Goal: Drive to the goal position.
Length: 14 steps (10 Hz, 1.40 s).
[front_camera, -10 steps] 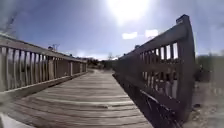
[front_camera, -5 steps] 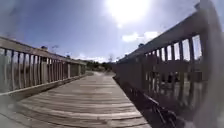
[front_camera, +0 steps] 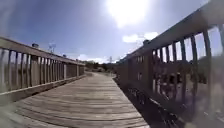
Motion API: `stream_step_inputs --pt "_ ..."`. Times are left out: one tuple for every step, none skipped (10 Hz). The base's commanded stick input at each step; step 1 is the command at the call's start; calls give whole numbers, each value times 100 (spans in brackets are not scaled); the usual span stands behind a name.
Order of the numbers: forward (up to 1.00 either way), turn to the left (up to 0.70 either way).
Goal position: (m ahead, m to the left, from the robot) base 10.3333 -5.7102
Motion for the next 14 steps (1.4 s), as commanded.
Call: stream_step_inputs --pt "70 0" --pt "70 0" --pt "70 0" --pt "70 0" --pt "70 0" --pt "70 0" --pt "70 0" --pt "70 0" --pt "70 0" --pt "70 0" --pt "70 0" --pt "70 0" --pt "70 0" --pt "70 0"
